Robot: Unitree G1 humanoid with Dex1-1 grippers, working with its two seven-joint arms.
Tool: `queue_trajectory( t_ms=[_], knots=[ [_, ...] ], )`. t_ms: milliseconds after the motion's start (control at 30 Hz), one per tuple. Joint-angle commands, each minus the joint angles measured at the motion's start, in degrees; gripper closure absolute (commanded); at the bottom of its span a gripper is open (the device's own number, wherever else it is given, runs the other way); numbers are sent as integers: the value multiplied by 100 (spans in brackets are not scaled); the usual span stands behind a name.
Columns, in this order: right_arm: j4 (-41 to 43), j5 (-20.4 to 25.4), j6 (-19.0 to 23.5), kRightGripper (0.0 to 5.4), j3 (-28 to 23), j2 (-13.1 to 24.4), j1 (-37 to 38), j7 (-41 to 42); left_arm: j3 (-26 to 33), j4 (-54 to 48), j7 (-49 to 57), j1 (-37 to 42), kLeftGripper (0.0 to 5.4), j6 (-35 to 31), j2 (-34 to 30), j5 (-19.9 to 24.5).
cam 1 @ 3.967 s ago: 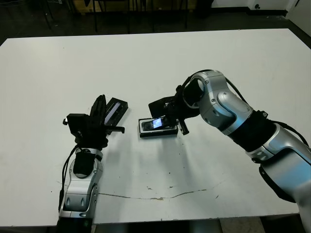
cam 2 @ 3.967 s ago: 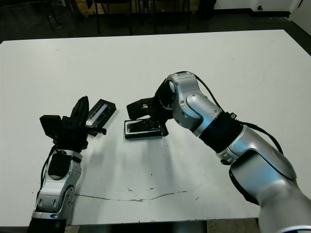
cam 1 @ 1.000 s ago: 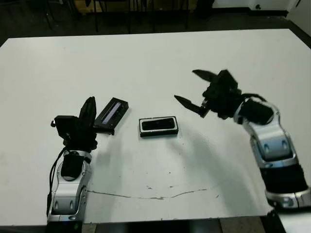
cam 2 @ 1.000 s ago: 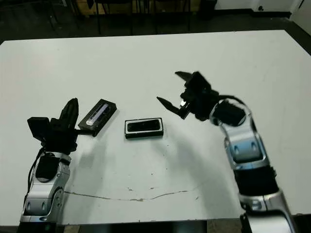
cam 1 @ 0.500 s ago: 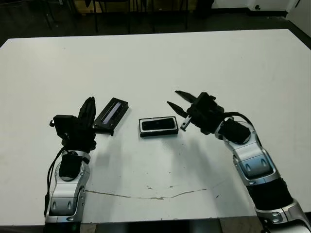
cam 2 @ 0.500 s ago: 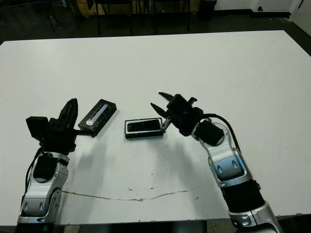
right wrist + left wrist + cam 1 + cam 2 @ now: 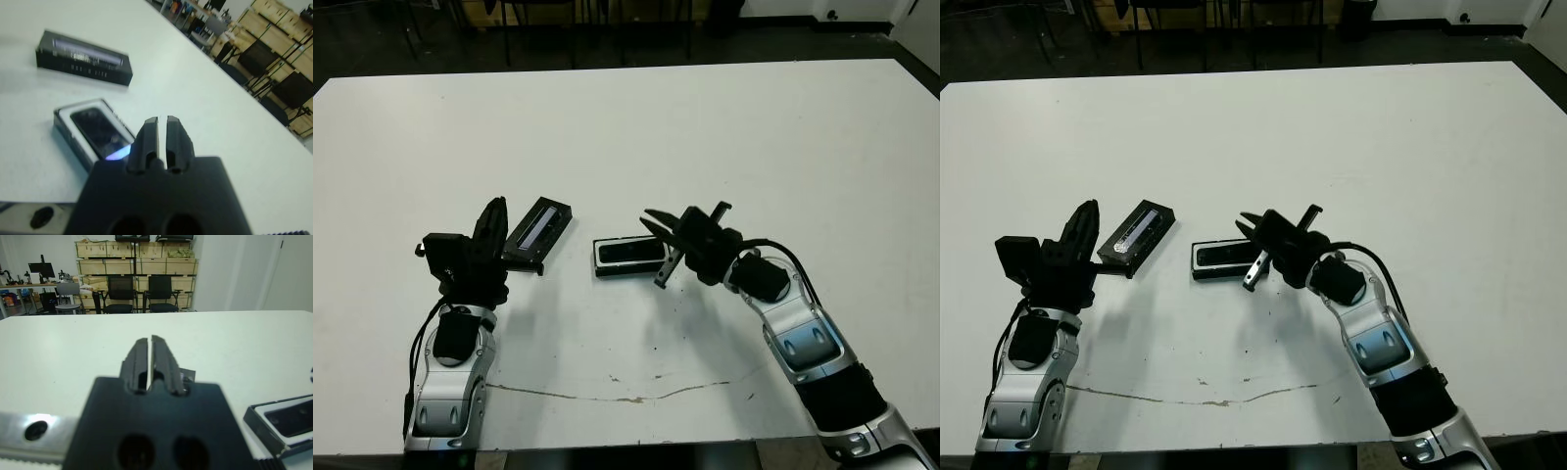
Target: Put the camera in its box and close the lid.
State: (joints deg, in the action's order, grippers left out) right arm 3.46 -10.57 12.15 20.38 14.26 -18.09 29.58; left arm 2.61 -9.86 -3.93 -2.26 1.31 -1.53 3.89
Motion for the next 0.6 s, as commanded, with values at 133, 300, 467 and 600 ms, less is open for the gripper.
queue_trajectory(
  t_ms=[133, 300, 467, 600],
  knots=[
    [-149, -277, 170, 539, 179, 253, 251, 65, 12, 41, 26, -40, 540, -97, -30, -7],
    [-352, -475, 263, 539, 241, 377, 237, 83, 32, 90, 43, 6, 540, -55, -35, -27],
    [-638, -516, 146, 539, 187, 432, 217, 46, 58, 99, 24, 48, 540, -63, -56, 21],
    [-789, -371, -134, 539, 0, 473, 201, 52, 58, 19, 45, 59, 540, -160, -89, -5]
  ],
)
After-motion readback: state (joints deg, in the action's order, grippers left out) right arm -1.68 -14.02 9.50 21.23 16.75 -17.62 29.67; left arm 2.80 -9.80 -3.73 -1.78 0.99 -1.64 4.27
